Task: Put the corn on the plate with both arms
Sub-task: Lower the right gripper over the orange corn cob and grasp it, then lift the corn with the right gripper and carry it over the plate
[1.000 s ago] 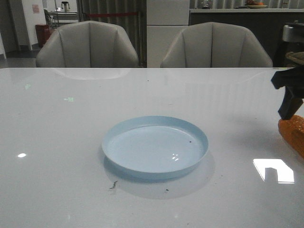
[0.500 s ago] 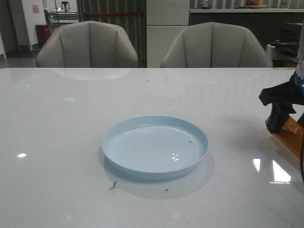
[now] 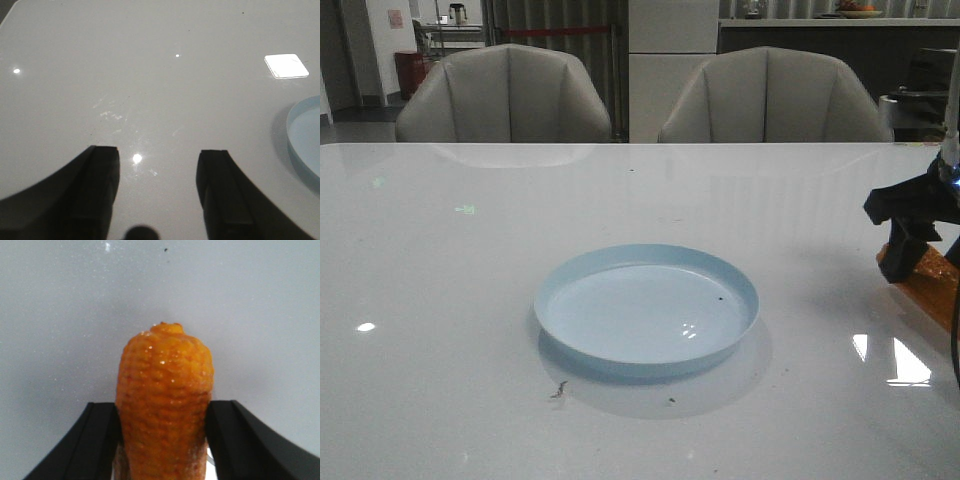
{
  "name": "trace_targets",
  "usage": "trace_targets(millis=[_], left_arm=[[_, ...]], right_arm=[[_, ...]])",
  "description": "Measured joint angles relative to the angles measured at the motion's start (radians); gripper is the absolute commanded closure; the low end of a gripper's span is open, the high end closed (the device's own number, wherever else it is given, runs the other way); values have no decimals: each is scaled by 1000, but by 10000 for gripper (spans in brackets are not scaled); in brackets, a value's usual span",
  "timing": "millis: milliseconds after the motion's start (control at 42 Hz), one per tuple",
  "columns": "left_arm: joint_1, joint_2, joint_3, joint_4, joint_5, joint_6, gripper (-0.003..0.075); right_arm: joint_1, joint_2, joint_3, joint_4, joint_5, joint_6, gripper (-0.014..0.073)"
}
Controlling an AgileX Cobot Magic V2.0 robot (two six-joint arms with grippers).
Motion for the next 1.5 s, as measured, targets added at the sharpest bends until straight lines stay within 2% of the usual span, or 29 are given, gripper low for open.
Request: trace_targets(millis=[429, 619, 786, 1071, 1262, 1500], left_arm=[[0, 0, 0, 0, 0, 0, 313], [0, 0, 0, 0, 1, 0, 313], [0, 0, 0, 0, 2, 0, 313], [0, 0, 0, 0, 2, 0, 313], [0, 0, 0, 0, 2, 0, 313], [0, 0, 0, 0, 2, 0, 313]], right_arm=[[0, 0, -6, -8, 10, 0, 251], [5, 0, -61, -21, 101, 0, 251], [39, -18, -172, -23, 178, 0, 251], [205, -32, -360, -27, 289, 0, 251], [378, -32, -379, -27, 278, 0, 251], [525, 32, -380, -15, 213, 0, 251]])
